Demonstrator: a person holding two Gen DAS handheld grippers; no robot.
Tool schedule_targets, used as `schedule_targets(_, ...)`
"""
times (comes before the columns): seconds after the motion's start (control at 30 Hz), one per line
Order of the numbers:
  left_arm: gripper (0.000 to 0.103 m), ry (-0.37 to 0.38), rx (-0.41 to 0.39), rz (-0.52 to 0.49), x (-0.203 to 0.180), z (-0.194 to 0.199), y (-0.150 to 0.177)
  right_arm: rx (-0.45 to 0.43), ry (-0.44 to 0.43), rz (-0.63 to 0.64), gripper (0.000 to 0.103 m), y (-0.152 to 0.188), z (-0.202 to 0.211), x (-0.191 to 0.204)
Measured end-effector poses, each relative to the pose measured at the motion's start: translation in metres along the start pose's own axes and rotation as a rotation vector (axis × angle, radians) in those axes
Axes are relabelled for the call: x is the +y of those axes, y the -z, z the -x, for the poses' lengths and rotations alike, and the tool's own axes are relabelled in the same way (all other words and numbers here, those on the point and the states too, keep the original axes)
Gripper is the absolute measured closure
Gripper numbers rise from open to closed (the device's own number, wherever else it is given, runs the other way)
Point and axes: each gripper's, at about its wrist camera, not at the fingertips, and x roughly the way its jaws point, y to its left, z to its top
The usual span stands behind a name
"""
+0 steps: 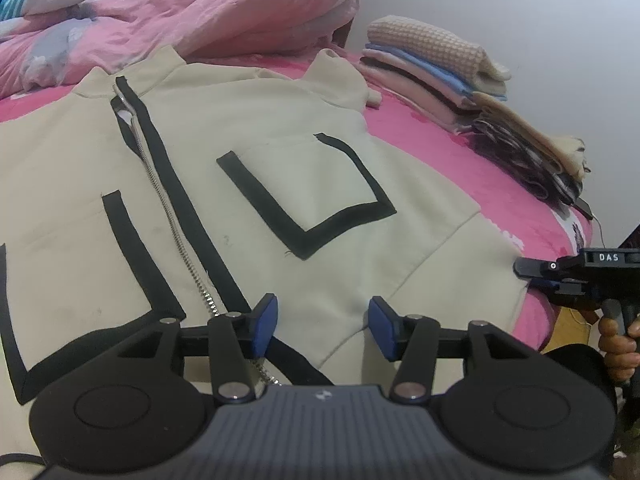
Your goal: Fold clothes
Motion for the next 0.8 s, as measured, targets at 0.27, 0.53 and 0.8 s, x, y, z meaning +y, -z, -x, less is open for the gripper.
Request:
schedule_targets(0.27, 0.044, -0.047, -0.002, -0.041, -0.013, -0.003, 0.002, -0.003, 0.031, 0.094, 0.088, 0.002, -0.008, 0.012)
schedule_targets(0.53, 0.033, -0.067, -0.015, -0.095, -0.022, -0.005, 0.008, -0.023, 0.089, 0.223, 0.085, 0.011, -0.015, 0.035)
schedule_targets(0.8, 0.021, -0.077, -0.035, -0.076, -0.029, -0.009, 0.01, -0.051, 0.168, 0.232, 0.094, 0.017, -0.017, 0.044)
